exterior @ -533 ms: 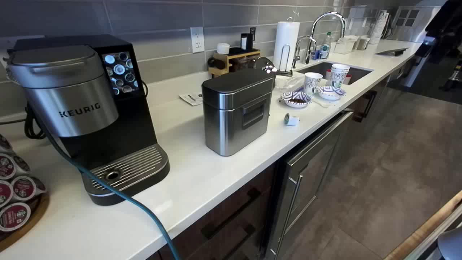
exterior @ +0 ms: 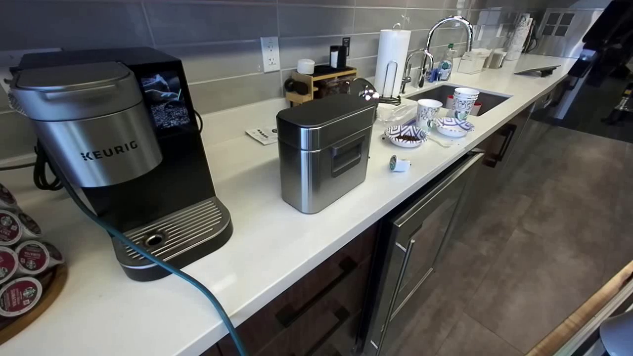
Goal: Open the silver bin, pick up the small white container and put it inside the silver bin
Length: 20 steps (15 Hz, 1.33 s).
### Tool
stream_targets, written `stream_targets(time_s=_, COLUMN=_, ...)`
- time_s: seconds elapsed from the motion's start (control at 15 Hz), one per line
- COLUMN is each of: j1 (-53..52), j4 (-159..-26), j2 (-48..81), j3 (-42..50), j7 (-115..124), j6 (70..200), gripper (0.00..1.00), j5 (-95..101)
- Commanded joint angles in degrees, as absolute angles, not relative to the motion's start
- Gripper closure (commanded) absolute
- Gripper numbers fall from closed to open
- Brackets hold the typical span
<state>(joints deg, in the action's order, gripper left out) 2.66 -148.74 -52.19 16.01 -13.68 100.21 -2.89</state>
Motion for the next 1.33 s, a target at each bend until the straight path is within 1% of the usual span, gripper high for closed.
stream_targets(time_s=0.0, j1=-0.9, j4=-143.3, j2=-44.1, j3=18.9, j7=-22.4, j6=102.3, gripper=0.00, j5=-4.6)
stream_targets(time_s=0.33, j1=-8.3, j4=-131.8, j2=-29.9, j3=24.7, j7=-39.0, j6=102.8, gripper=0.00, j5=-10.4)
stream_targets(time_s=0.53, j1=-10.2, j4=-124.2, j2=-20.3, j3=25.7, j7=-49.2, j6=100.2, gripper=0.00, j5=-17.3)
stream_targets(time_s=0.87, j1=-6.7, j4=-115.3, j2=-7.1, j3=20.3, j7=-53.5, j6=97.5, gripper=0.00, j5=-29.8)
stream_targets(time_s=1.27, j1=-2.3, j4=-109.0, j2=1.4, j3=11.1, j7=-51.3, j6=100.0, gripper=0.00, j5=-37.6)
